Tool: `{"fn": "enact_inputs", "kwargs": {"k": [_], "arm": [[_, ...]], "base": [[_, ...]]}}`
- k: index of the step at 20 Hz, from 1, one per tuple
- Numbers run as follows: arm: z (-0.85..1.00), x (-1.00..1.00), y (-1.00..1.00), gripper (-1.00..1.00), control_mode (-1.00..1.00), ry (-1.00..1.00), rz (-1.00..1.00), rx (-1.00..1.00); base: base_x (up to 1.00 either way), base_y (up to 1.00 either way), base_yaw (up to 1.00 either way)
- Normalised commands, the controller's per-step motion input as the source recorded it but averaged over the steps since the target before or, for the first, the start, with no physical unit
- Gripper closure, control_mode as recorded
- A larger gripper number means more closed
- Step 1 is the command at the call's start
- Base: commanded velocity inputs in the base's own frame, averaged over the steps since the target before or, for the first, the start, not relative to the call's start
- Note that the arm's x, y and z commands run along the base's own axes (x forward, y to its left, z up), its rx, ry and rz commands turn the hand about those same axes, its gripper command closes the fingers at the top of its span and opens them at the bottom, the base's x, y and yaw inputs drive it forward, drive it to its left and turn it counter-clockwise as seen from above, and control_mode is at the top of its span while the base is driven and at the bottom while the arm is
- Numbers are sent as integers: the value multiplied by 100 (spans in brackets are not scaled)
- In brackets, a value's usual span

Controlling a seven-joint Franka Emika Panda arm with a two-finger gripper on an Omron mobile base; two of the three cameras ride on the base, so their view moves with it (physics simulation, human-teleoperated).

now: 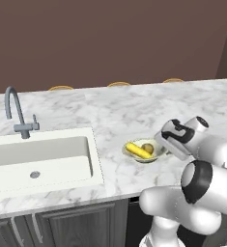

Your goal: Dump the corn and squash from the bowl so the bowl can be washed. Place the bowl in the sink after clearing the leftovers.

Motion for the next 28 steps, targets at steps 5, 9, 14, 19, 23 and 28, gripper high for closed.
{"fn": "enact_inputs", "kwargs": {"k": [5,9,14,19,23,28], "arm": [[74,0,0,100,-100,-16,-17,2],[90,-1,0,100,-100,-10,-17,0],[73,0,-1,100,-100,-5,-15,0],[-2,0,0,100,-100,0,-3,0],[-11,4,0,100,-100,4,0,-12],[-10,8,0,100,-100,0,-1,-21]], "base": [[0,0,0],[0,0,0],[0,0,0],[0,0,0],[0,0,0],[0,0,0]]}}
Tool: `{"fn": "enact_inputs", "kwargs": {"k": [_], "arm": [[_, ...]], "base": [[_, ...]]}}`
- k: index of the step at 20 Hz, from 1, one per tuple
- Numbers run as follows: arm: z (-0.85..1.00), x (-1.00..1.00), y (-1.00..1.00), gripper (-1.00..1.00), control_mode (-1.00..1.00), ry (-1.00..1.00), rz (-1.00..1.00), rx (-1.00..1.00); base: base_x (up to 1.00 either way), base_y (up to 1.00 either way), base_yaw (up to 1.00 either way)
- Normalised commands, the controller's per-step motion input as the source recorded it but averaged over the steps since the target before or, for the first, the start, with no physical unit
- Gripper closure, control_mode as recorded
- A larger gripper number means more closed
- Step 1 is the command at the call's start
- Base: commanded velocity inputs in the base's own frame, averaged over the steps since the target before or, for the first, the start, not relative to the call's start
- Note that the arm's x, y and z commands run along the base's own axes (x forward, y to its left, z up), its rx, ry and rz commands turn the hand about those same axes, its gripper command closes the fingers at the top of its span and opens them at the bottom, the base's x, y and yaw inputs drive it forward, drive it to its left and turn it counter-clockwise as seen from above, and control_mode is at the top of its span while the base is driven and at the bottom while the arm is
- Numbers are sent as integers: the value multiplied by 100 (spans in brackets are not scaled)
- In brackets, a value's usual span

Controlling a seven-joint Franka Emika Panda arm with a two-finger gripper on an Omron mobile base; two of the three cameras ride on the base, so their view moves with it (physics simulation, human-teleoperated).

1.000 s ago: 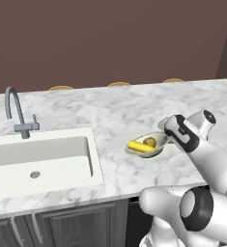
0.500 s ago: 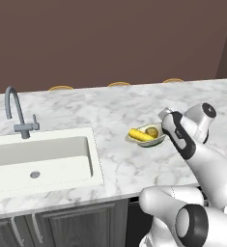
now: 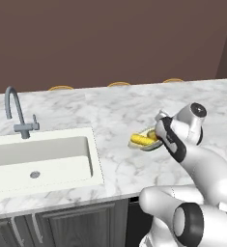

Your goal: Dump the corn and squash from the bowl so the bowl can be washed. Place the bowl in the sink after clearing the leftovers.

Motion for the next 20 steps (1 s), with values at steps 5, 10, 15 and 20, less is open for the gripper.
{"fn": "enact_inputs", "kwargs": {"k": [5,10,15,20], "arm": [[-24,7,0,100,-100,2,0,-28],[-15,6,0,100,-100,5,0,-18],[0,8,0,100,-100,3,0,-12],[0,0,1,100,-100,5,0,-21]], "base": [[0,0,0],[0,0,0],[0,0,0],[0,0,0]]}}
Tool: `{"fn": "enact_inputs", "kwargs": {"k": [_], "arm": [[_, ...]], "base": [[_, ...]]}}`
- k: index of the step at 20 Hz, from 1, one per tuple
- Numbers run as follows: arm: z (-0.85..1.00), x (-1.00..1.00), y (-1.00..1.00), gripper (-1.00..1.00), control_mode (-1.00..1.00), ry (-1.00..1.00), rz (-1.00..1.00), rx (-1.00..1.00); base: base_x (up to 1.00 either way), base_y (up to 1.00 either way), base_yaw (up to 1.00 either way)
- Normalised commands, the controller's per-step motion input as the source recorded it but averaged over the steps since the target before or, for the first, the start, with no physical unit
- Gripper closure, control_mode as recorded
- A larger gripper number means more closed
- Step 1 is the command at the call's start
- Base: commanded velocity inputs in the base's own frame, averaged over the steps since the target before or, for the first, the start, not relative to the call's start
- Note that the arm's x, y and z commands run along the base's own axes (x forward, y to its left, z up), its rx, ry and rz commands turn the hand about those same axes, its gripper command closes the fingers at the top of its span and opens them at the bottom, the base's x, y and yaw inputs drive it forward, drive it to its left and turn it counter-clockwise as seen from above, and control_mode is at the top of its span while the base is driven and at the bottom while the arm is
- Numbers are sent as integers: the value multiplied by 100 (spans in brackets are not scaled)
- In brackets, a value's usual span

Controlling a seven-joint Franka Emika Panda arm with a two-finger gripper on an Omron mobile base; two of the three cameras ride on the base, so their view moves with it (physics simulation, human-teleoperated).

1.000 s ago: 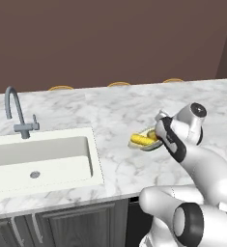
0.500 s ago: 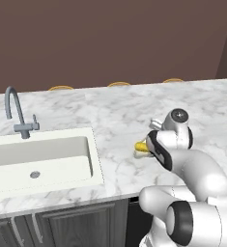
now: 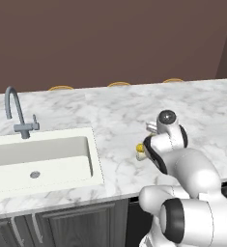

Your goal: Dump the corn and squash from the bowl so the bowl can be washed. Place the bowl in the sink after clearing the leftovers.

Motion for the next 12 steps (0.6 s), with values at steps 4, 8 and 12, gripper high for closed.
{"fn": "enact_inputs", "kwargs": {"k": [4,8,12], "arm": [[0,0,6,100,-100,4,0,-22],[12,-7,1,100,-100,0,0,-11],[16,-18,0,100,-100,0,0,-9]], "base": [[0,0,0],[0,0,0],[0,0,0]]}}
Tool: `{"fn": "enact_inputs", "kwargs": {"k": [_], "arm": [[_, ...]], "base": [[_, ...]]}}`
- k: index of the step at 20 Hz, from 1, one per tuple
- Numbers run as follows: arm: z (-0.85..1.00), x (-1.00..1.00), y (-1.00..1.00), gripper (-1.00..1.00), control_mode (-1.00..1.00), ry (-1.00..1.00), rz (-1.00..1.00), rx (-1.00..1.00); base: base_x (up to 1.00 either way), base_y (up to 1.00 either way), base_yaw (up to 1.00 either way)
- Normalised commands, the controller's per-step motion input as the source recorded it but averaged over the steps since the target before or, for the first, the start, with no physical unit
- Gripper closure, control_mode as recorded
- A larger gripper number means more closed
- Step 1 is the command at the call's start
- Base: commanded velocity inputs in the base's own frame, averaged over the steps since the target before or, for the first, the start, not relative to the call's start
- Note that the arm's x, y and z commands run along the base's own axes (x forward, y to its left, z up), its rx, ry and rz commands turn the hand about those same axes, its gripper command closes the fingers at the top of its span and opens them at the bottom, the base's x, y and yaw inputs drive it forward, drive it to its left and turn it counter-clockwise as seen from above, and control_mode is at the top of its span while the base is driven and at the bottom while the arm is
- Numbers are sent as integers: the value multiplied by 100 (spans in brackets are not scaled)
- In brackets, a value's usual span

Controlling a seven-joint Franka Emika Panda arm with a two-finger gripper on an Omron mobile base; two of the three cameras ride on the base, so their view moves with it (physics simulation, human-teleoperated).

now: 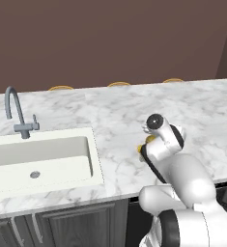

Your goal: Dump the corn and squash from the bowl so the bowl can be washed. Place the bowl in the sink after clearing the leftovers.

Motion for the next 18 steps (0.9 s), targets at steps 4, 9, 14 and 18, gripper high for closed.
{"fn": "enact_inputs", "kwargs": {"k": [4,9,14,18], "arm": [[10,-9,0,100,-100,0,-3,-7],[0,3,9,100,-100,6,0,-13],[0,0,0,100,-100,4,-1,-25],[0,0,0,100,-100,4,-1,-19]], "base": [[0,0,0],[0,0,0],[0,0,0],[0,0,0]]}}
